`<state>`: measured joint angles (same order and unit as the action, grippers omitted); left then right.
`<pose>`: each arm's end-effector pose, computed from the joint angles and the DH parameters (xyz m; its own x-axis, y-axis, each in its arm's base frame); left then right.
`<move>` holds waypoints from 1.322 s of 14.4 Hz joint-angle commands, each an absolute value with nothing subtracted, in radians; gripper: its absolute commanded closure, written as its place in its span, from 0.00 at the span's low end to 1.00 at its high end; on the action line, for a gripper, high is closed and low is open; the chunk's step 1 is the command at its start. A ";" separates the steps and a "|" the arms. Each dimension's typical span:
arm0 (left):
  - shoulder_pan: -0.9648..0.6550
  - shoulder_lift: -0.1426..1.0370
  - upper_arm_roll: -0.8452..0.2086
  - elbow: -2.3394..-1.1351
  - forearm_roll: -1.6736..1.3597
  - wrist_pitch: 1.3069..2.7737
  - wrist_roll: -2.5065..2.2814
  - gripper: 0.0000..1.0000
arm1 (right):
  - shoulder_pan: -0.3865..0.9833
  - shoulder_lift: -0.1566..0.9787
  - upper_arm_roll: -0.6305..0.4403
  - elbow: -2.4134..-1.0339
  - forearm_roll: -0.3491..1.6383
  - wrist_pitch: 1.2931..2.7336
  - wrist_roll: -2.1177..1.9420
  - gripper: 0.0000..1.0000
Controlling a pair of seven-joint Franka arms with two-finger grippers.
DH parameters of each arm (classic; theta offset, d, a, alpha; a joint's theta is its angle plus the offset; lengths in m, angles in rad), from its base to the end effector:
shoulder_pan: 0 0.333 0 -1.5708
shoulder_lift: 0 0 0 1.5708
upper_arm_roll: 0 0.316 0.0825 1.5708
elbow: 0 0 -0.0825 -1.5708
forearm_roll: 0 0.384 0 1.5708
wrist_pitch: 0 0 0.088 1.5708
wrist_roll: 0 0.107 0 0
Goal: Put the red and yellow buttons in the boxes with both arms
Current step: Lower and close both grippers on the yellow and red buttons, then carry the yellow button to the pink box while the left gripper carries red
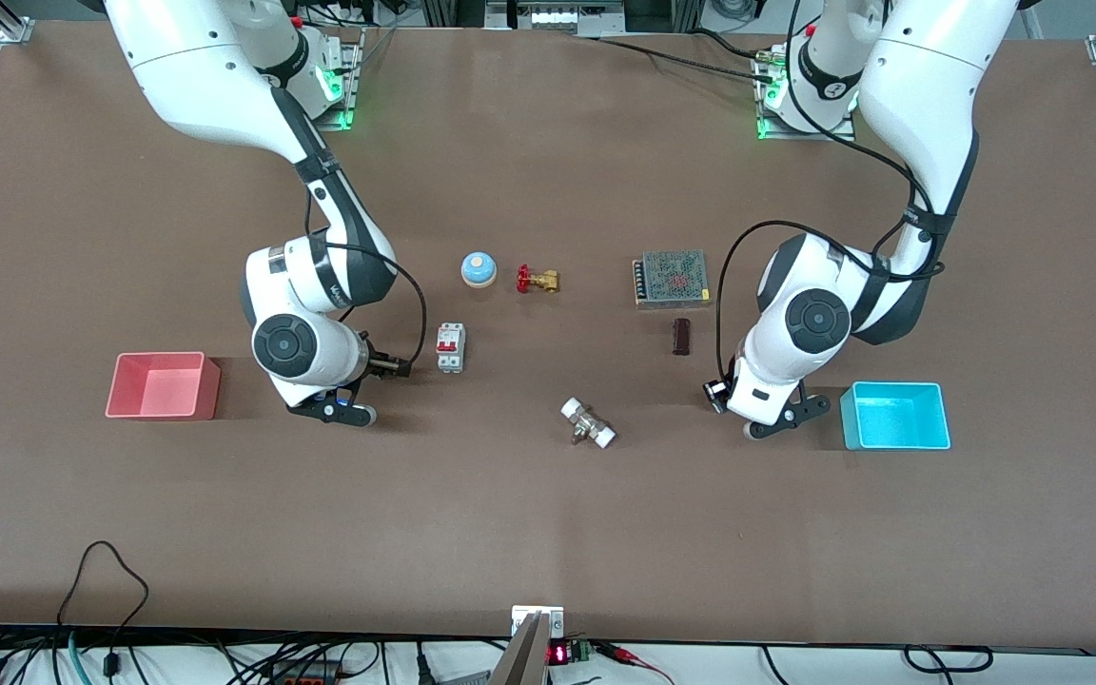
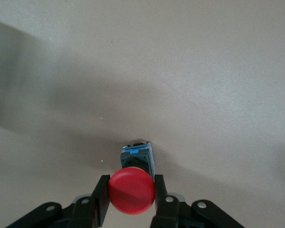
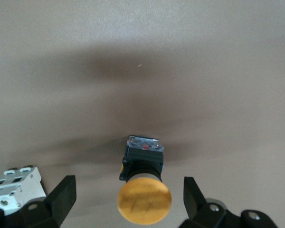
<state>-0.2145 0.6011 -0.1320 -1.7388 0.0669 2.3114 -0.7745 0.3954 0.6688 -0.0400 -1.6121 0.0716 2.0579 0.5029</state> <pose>0.6289 -0.2174 0.2326 0.9189 0.3931 -0.0341 0.3934 -0.9193 0.0033 0.6238 0.2387 0.2185 0.9604 -0.1856 -0.2077 -0.1723 -0.9817 0.0805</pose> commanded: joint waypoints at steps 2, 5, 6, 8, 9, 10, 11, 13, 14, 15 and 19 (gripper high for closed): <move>-0.201 0.565 -0.118 -1.733 0.094 2.290 -0.763 0.71 | 0.399 0.669 -0.044 -1.618 0.081 2.051 0.514 0.27; -0.134 0.509 -0.117 -1.721 0.094 2.249 -0.639 0.72 | 0.391 0.667 -0.044 -1.615 0.081 2.052 0.514 0.46; -0.115 0.500 -0.115 -1.706 0.094 2.208 -0.588 0.72 | 0.388 0.667 -0.044 -1.612 0.081 2.052 0.514 0.52; -0.063 0.483 -0.115 -1.669 0.092 2.125 -0.476 0.73 | 0.385 0.660 -0.044 -1.606 0.081 2.052 0.509 0.60; -0.033 0.474 -0.115 -1.655 0.092 2.102 -0.418 0.72 | 0.384 0.647 -0.046 -1.605 0.081 2.051 0.508 0.62; -0.006 0.471 -0.115 -1.648 0.092 2.095 -0.370 0.72 | 0.383 0.628 -0.048 -1.600 0.081 2.051 0.499 0.62; 0.017 0.469 -0.115 -1.647 0.092 2.095 -0.327 0.72 | 0.382 0.608 -0.051 -1.597 0.081 2.043 0.497 0.63; 0.064 0.469 -0.115 -1.647 0.092 2.095 -0.237 0.72 | 0.380 0.575 -0.060 -1.577 0.080 1.985 0.489 0.64; 0.092 0.469 -0.115 -1.649 0.092 2.095 -0.189 0.72 | 0.374 0.565 -0.066 -1.548 0.071 1.939 0.482 0.64; 0.113 0.471 -0.117 -1.652 0.094 2.095 -0.154 0.72 | 0.358 0.563 -0.080 -1.510 0.068 1.896 0.471 0.64; 0.164 0.497 -0.117 -1.660 0.094 2.108 -0.083 0.72 | 0.212 0.574 -0.097 -1.437 0.064 1.819 0.223 0.64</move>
<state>0.1430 0.4859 -0.1034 -1.6558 0.0727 2.1094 -0.1193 0.2985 0.5546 -0.1004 -1.4673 0.0672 1.8432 0.3514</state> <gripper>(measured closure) 0.581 0.634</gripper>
